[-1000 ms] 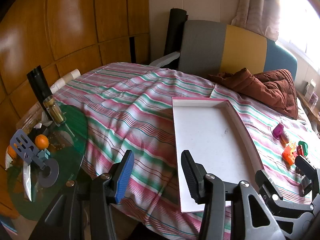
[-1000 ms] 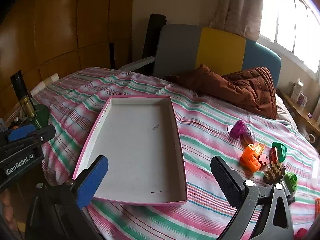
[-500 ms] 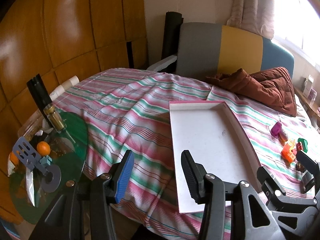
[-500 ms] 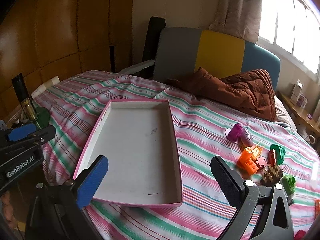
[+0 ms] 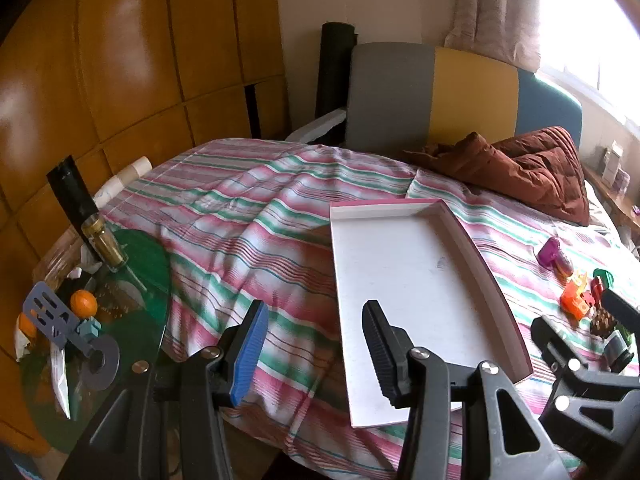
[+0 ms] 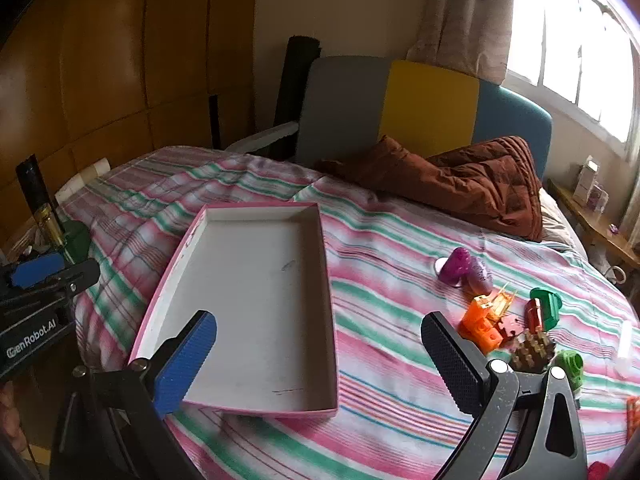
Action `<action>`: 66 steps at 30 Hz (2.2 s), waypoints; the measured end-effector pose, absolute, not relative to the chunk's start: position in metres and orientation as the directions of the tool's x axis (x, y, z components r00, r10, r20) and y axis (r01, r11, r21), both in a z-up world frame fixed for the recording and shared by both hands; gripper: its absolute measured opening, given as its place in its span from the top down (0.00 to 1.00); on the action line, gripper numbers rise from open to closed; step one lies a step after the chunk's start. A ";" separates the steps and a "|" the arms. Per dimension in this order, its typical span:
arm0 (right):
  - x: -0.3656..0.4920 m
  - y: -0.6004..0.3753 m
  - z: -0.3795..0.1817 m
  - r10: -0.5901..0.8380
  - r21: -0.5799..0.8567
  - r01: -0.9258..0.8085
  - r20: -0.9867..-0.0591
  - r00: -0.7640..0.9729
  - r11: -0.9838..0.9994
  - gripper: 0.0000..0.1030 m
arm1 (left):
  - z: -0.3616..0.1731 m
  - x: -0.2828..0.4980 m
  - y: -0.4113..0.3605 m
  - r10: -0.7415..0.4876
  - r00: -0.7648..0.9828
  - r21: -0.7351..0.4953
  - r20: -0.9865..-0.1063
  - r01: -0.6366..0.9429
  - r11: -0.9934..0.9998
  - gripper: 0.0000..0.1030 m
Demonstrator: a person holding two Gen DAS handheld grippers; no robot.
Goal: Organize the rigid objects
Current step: 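Move both tools from the white tray toward the toy cluster, then grasp the orange block with the left gripper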
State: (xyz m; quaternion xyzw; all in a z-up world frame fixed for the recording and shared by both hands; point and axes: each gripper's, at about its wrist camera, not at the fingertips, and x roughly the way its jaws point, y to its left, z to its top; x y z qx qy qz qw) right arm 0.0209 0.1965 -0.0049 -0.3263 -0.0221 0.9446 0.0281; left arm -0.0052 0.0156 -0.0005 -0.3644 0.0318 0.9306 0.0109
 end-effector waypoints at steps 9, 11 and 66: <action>0.021 0.230 0.005 0.102 -0.055 -0.086 -0.600 -0.793 -0.995 0.00 | 0.000 -0.009 0.028 0.033 -0.722 0.058 -0.691 -0.101 -0.993 0.52; 0.020 0.242 0.008 0.110 -0.051 -0.100 -0.603 -0.790 -0.994 0.00 | 0.000 -0.009 0.033 0.061 -0.714 0.049 -0.698 -0.133 -0.990 0.52; 0.094 0.532 -0.029 0.058 0.658 -0.499 -0.572 -0.818 -0.564 0.00 | -0.071 -0.061 0.318 0.495 -0.087 -0.347 -0.865 -0.608 -0.714 0.53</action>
